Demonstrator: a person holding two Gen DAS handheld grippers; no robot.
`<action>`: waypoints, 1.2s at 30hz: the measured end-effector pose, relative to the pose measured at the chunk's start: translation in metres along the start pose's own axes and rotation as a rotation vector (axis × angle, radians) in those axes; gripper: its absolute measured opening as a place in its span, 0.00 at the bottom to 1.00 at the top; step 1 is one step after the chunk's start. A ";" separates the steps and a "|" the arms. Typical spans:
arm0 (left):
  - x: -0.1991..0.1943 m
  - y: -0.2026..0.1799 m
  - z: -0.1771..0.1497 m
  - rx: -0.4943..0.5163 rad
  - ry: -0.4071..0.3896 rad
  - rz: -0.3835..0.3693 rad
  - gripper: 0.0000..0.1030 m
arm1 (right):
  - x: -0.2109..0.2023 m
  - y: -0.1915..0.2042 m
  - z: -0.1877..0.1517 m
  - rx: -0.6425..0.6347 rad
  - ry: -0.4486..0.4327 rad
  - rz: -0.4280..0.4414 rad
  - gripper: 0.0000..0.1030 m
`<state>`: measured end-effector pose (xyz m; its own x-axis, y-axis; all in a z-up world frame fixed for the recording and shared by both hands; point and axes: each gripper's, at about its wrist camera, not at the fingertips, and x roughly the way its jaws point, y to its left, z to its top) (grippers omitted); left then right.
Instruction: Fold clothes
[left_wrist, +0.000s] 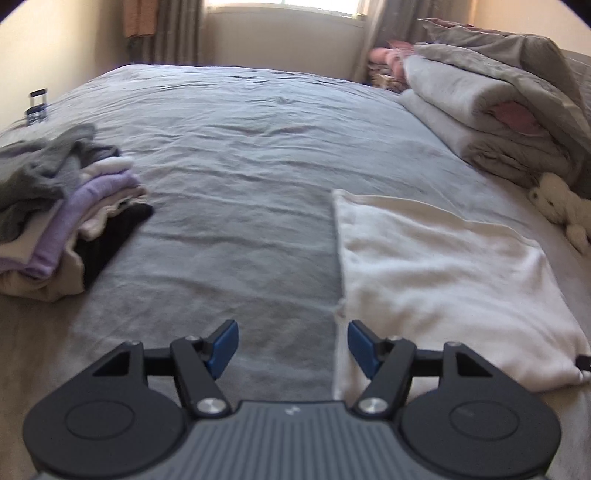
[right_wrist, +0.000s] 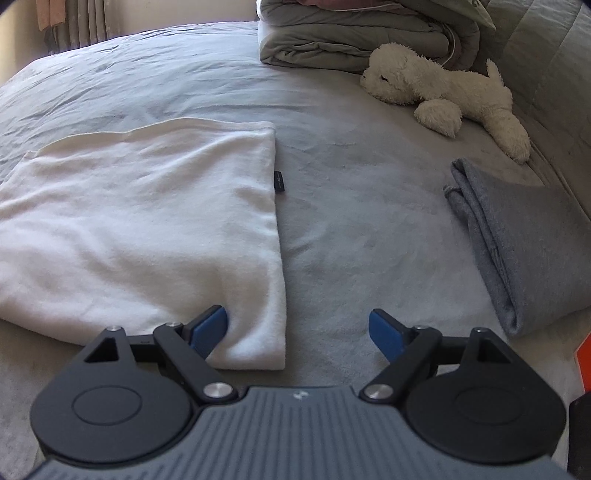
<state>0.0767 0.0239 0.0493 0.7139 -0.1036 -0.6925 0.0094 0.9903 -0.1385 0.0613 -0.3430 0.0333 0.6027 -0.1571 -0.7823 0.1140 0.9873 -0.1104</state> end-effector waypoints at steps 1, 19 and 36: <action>-0.003 -0.003 0.000 0.007 -0.014 -0.015 0.65 | 0.000 0.000 0.000 0.002 -0.002 0.000 0.83; 0.013 -0.059 -0.032 0.281 -0.056 -0.171 0.74 | -0.036 0.083 -0.006 -0.099 -0.192 0.258 0.83; 0.015 -0.059 -0.031 0.267 -0.022 -0.172 0.75 | -0.039 0.027 -0.023 0.286 -0.025 0.349 0.85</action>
